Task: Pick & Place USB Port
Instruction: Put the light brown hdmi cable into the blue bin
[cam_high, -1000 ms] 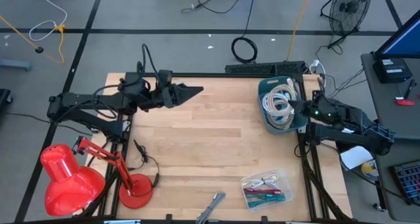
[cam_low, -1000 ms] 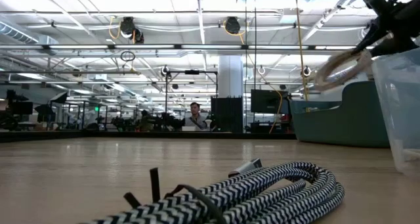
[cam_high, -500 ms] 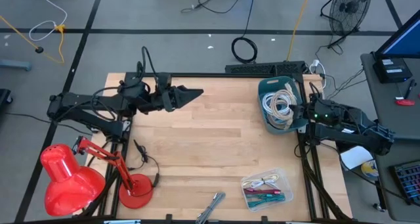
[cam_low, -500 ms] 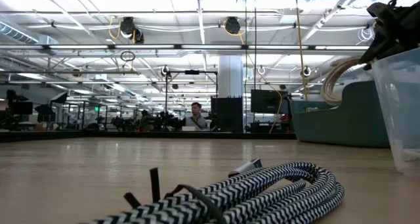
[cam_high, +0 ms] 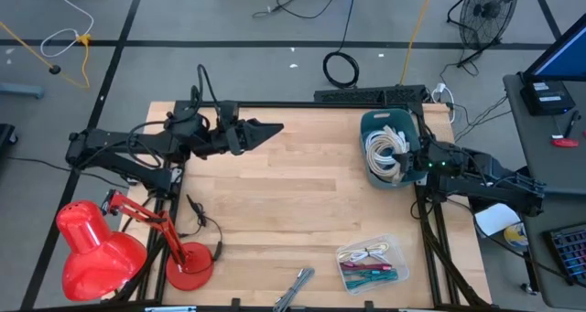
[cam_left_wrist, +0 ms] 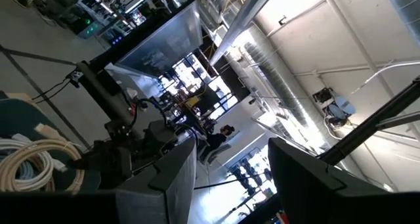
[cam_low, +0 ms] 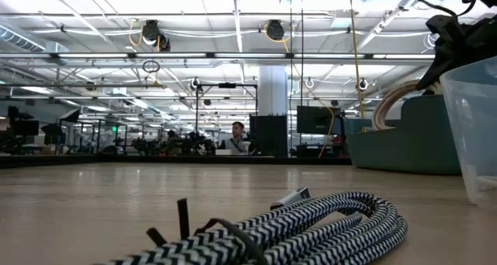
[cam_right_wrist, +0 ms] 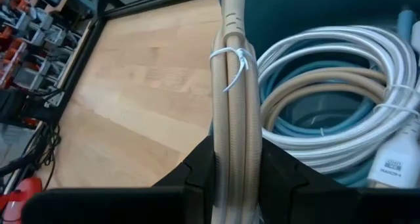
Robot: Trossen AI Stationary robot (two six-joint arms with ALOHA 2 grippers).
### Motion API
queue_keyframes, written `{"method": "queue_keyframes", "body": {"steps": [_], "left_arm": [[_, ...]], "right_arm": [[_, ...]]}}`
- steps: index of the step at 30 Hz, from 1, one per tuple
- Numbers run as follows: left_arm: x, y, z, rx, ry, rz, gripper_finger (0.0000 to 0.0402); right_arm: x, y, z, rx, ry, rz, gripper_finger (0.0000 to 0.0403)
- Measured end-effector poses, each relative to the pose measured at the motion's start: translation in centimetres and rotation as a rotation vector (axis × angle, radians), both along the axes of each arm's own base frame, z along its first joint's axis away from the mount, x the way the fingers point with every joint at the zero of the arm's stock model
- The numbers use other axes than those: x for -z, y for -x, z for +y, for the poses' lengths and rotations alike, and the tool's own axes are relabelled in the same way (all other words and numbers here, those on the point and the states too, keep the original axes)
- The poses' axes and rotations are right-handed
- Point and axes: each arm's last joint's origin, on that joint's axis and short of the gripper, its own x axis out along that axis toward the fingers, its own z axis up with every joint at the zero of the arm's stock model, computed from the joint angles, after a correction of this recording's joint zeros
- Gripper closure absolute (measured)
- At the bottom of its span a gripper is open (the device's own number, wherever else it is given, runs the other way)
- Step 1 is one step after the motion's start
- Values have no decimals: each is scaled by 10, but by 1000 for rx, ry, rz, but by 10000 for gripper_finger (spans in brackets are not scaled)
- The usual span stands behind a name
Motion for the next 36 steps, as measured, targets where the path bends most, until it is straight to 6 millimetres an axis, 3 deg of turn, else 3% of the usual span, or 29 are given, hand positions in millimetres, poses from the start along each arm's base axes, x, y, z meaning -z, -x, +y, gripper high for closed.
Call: {"method": "queue_keyframes", "body": {"steps": [16,27,33,36], "left_arm": [[0,0,4,-25,7,-1,211],[0,0,5,-24,9,-1,211],[0,0,5,-17,6,-2,211],[0,0,5,-16,6,-2,211]], "right_arm": [[3,4,1,57,-88,24,336],[5,0,1,36,-98,85,219],[1,2,0,90,-101,177,206],[-10,3,-2,132,-80,240,208]]}}
